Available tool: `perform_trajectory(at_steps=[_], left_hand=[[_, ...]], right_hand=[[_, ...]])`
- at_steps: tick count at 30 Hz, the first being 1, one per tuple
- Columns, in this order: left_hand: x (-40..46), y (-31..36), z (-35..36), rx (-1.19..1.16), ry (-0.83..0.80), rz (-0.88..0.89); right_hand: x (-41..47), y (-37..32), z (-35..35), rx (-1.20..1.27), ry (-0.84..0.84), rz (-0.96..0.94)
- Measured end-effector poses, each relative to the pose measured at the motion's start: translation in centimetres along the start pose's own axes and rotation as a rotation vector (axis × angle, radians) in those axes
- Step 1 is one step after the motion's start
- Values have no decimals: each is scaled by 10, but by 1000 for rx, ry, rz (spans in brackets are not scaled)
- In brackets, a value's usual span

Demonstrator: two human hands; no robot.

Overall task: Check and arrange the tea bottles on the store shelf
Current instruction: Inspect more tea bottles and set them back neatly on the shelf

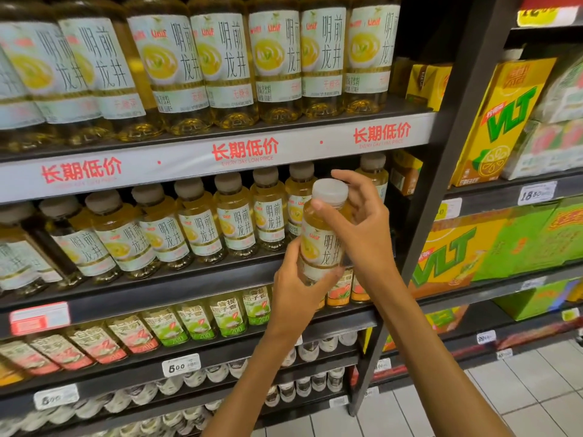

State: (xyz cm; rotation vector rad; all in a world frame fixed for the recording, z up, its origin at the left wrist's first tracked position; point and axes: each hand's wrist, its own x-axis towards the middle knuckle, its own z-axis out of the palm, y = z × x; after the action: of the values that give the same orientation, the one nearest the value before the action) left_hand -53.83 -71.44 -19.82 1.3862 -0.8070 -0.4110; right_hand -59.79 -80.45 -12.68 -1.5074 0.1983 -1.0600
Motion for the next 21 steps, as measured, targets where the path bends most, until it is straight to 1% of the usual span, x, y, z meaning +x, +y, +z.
perform_trajectory(at_steps=[2,4,6,8,10,12,14,15,17,19,20,21], left_hand=[[-9,6,-6,-58,-44,-17],[-18,10,-13,-133,-109,-73],[-27,9,-21,-194,-152,-144],[-33,8,-25,-234,-175,-196],[-36,7,-29,-329,-152,-256],[-37,10,-35,-456,-109,-306],[-38,13,-41,-554,-119,-341],[-38,14,-42,-604,-146,-364],[-39,14,-44,-676,-204,-407],[-40,13,-46,-643,-245,-432],[-41,13,-47,-571,-264,-432],[-41,13,-49,-451,-270,-426]], right_hand=[[1,-2,-2,0,-64,58],[0,-1,-2,-7,-146,112],[-3,3,-1,76,-230,185],[-6,6,2,163,-272,264],[-8,5,6,181,-235,278],[-8,2,9,243,-163,287],[-6,0,9,318,-109,306],[-6,-1,9,356,-109,326],[-8,-4,13,469,-161,406],[-12,-2,17,574,-202,494],[-14,-1,18,607,-199,507],[-15,1,17,614,-183,498]])
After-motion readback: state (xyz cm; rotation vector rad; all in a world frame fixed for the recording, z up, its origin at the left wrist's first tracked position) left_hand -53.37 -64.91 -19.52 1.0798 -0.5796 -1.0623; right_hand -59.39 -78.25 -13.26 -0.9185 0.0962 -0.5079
